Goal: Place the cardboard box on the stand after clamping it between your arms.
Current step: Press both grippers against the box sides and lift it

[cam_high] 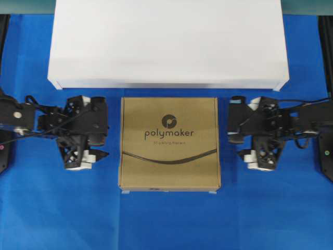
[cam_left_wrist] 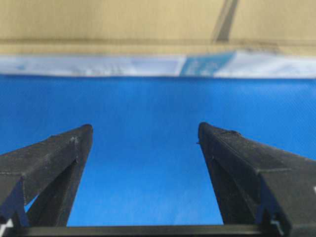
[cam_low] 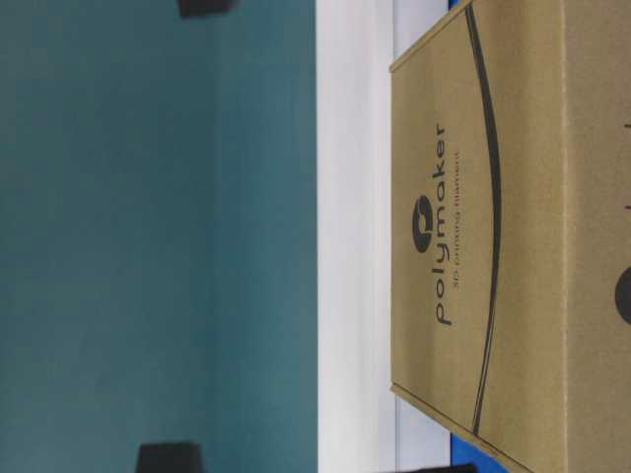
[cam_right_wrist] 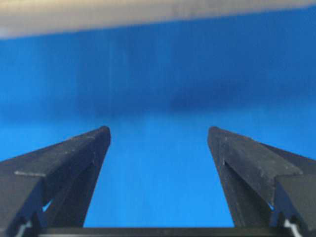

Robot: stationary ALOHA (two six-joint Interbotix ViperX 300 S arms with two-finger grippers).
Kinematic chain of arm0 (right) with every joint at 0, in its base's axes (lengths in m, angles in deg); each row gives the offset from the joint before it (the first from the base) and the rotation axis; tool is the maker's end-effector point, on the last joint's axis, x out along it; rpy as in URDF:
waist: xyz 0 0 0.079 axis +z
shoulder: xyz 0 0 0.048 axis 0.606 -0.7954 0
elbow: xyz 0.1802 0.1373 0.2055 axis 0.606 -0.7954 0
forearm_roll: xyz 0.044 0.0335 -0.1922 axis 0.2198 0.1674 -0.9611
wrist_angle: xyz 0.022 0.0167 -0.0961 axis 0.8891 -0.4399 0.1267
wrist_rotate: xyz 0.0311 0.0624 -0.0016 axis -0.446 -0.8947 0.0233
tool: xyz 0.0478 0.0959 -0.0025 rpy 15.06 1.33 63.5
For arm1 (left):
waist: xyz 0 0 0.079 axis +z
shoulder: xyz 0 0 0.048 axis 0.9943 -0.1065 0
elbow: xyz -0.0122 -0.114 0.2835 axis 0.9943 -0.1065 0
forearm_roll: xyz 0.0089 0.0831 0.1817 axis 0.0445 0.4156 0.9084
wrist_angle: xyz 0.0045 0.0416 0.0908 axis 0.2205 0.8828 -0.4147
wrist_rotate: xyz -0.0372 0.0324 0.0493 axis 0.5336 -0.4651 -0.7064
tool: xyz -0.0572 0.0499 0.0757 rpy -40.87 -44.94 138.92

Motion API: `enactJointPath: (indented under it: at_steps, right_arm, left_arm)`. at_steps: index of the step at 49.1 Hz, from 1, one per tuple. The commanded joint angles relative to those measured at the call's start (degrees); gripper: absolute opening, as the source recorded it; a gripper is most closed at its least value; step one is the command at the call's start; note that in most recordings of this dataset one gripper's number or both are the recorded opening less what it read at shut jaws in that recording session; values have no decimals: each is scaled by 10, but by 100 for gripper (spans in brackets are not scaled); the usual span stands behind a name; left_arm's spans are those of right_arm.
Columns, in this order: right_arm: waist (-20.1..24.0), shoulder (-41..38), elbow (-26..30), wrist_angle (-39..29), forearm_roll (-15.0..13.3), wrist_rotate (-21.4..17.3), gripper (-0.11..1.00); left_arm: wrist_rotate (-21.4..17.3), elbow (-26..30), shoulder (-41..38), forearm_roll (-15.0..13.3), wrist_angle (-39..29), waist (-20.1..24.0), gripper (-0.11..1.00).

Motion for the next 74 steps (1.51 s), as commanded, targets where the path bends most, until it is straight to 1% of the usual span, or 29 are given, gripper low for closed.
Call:
enactJointPath:
  at_steps: [1,8,16,23,28,39,43,47,51,57,67,70,74]
  right_arm:
    - [0,-20,25,18,-3,11,98]
    - [0,-53,48,46,-3,31,98]
    - [0,-86,74,62,-3,38,98]
    - [-1,-107,94,69,-3,40,98]
    - [-2,-111,103,74,-3,40,98]
    - [-5,-108,104,92,-3,37,98]
    - [-5,-96,108,87,1,33,98]
    - [-6,-76,116,75,8,33,98]
    - [-6,-47,132,46,20,33,98]
    - [-6,-1,173,-32,29,33,98]
    - [-6,54,261,-188,30,33,98]
    - [-6,59,285,-225,31,34,98]
    - [-8,60,305,-253,30,35,98]
  left_arm:
    - [-1,21,-23,1,12,-1,83]
    - [-4,46,-62,1,23,-2,83]
    - [-4,75,-83,1,24,1,83]
    - [-8,83,-95,1,24,4,83]
    - [-12,84,-95,1,23,5,83]
    - [-12,88,-88,1,18,5,83]
    - [-9,95,-76,1,6,5,83]
    - [-7,108,-54,1,-20,4,83]
    - [-8,129,-30,1,-61,4,83]
    - [-9,171,11,1,-131,4,83]
    - [-11,265,66,1,-262,4,83]
    - [-12,288,73,1,-293,4,83]
    - [-12,310,74,1,-325,6,83]
